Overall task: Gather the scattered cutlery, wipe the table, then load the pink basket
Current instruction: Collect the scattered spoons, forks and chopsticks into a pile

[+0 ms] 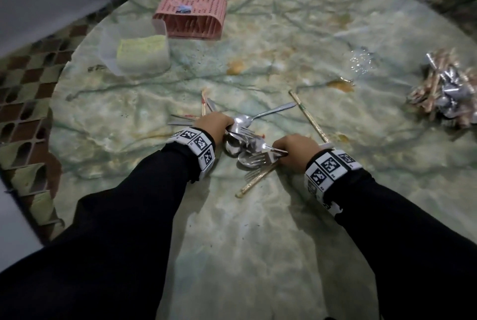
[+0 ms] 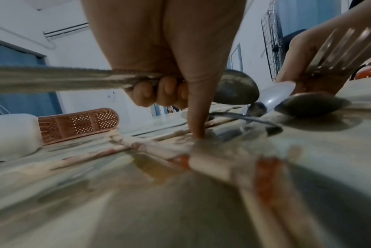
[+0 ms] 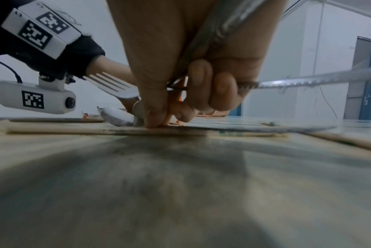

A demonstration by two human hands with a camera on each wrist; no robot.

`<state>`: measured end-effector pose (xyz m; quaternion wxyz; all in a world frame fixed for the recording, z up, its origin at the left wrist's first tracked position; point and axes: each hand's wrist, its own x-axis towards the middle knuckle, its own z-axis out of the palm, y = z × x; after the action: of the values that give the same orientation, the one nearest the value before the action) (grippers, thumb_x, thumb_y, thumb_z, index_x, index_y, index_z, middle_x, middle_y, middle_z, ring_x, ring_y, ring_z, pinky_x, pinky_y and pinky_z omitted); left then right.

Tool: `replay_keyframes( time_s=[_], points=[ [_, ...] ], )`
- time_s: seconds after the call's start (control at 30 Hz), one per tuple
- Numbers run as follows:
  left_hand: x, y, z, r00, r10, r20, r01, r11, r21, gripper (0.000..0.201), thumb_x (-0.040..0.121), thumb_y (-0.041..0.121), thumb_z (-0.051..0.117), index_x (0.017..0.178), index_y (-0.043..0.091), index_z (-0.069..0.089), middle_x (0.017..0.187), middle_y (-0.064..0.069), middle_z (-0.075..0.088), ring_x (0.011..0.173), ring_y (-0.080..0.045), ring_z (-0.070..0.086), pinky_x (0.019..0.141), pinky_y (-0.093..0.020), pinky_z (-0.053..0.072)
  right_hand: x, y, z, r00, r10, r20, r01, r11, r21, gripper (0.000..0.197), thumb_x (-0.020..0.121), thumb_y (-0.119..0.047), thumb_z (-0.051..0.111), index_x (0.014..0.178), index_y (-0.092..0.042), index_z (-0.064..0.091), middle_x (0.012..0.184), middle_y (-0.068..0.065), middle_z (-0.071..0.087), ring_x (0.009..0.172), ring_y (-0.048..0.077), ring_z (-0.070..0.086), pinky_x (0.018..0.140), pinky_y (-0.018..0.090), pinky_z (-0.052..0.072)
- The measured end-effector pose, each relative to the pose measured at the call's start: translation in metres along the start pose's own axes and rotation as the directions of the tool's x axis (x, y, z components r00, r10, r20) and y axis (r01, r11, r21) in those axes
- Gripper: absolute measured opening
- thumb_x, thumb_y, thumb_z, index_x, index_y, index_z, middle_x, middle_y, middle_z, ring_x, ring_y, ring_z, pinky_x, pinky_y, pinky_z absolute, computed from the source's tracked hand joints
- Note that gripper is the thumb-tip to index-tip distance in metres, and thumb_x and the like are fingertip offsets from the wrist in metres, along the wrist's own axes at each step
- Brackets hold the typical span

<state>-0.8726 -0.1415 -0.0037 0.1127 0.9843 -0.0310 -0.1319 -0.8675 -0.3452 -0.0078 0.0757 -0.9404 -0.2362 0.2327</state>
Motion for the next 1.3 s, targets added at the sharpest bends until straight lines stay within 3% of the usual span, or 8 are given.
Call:
replay_keyframes(
  time_s=[0.33, 0.5, 0.7, 0.9, 1.0, 1.13, 1.23, 1.3],
  points=[
    [0.01, -0.002, -0.004, 0.988, 0.07, -0.14, -0.088, 0.988, -0.126, 0.024, 0.087, 0.005, 0.053, 0.109, 0.001, 0.063, 0.106, -0.019, 0.056, 0.098, -0.033, 0.055, 0.08, -0.037, 0.041, 0.002, 0.008, -0.008, 0.999, -0.049, -0.014, 0.049, 0.999, 0.013, 0.025, 0.091, -0.017, 0.053, 0.113, -0.009, 0.059, 0.116, 0.009, 0.055, 0.106, 0.028, 0.054, 0.084, 0.032, 0.039],
    [-0.001, 0.008, -0.015, 0.931, 0.097, -0.353, -0.194, 0.948, -0.251, 0.03, 0.087, 0.002, 0.056, 0.116, 0.003, 0.062, 0.105, -0.02, 0.053, 0.093, -0.03, 0.053, 0.073, -0.021, 0.033, -0.011, 0.015, -0.014, 0.99, -0.085, -0.117, 0.097, 0.99, 0.106, 0.011, 0.093, -0.019, 0.054, 0.097, -0.01, 0.057, 0.105, 0.013, 0.057, 0.096, 0.027, 0.054, 0.073, 0.026, 0.032],
    [-0.018, 0.01, -0.026, 0.888, 0.055, -0.457, -0.217, 0.925, -0.311, 0.029, 0.086, 0.001, 0.056, 0.115, 0.001, 0.061, 0.113, -0.019, 0.052, 0.1, -0.029, 0.053, 0.077, -0.02, 0.035, -0.024, 0.02, -0.012, 0.973, 0.036, -0.23, 0.04, 0.948, 0.316, 0.009, 0.096, -0.017, 0.048, 0.094, -0.008, 0.048, 0.082, 0.007, 0.05, 0.078, 0.021, 0.047, 0.065, 0.028, 0.028],
    [-0.032, 0.002, -0.032, 0.864, 0.038, -0.502, -0.229, 0.918, -0.325, 0.028, 0.092, 0.009, 0.052, 0.116, -0.004, 0.06, 0.11, -0.023, 0.058, 0.102, -0.033, 0.053, 0.076, -0.015, 0.026, -0.034, 0.015, -0.003, 0.929, 0.156, -0.336, 0.111, 0.747, 0.655, 0.023, 0.089, -0.018, 0.061, 0.103, 0.0, 0.058, 0.08, 0.007, 0.051, 0.073, 0.017, 0.047, 0.066, 0.028, 0.035],
    [-0.042, 0.001, -0.033, 0.865, 0.033, -0.5, -0.235, 0.908, -0.347, 0.024, 0.093, 0.011, 0.051, 0.107, -0.007, 0.062, 0.099, -0.026, 0.056, 0.092, -0.032, 0.051, 0.07, -0.018, 0.023, -0.039, 0.009, 0.002, 0.911, 0.194, -0.364, 0.14, 0.684, 0.716, 0.009, 0.087, -0.013, 0.063, 0.088, -0.004, 0.063, 0.067, 0.002, 0.049, 0.063, 0.013, 0.045, 0.063, 0.027, 0.035],
    [-0.054, 0.0, -0.03, 0.896, 0.013, -0.444, -0.188, 0.917, -0.353, 0.046, 0.092, 0.033, 0.041, 0.091, -0.007, 0.062, 0.086, -0.025, 0.055, 0.081, -0.031, 0.05, 0.067, -0.028, 0.026, -0.043, -0.002, 0.01, 0.906, 0.281, -0.317, 0.09, 0.604, 0.792, 0.03, 0.095, -0.017, 0.05, 0.065, -0.016, 0.052, 0.054, 0.002, 0.049, 0.04, 0.002, 0.047, 0.053, 0.02, 0.037],
    [-0.062, -0.001, -0.026, 0.919, 0.01, -0.393, -0.163, 0.92, -0.358, 0.059, 0.09, 0.046, 0.031, 0.097, -0.004, 0.062, 0.082, -0.019, 0.057, 0.075, -0.025, 0.049, 0.066, -0.033, 0.03, -0.045, -0.007, 0.013, 0.925, 0.27, -0.268, 0.056, 0.6, 0.798, 0.032, 0.098, -0.024, 0.044, 0.068, -0.016, 0.051, 0.054, 0.002, 0.05, 0.05, 0.014, 0.048, 0.061, 0.03, 0.04],
    [-0.068, -0.004, -0.023, 0.935, -0.016, -0.353, -0.145, 0.894, -0.425, 0.043, 0.098, 0.035, 0.038, 0.099, -0.001, 0.06, 0.078, -0.017, 0.06, 0.073, -0.025, 0.053, 0.068, -0.034, 0.036, -0.046, -0.011, 0.013, 0.932, 0.268, -0.245, 0.048, 0.58, 0.813, 0.03, 0.098, -0.023, 0.043, 0.07, -0.015, 0.048, 0.056, 0.003, 0.049, 0.054, 0.02, 0.05, 0.068, 0.037, 0.045]
  ],
)
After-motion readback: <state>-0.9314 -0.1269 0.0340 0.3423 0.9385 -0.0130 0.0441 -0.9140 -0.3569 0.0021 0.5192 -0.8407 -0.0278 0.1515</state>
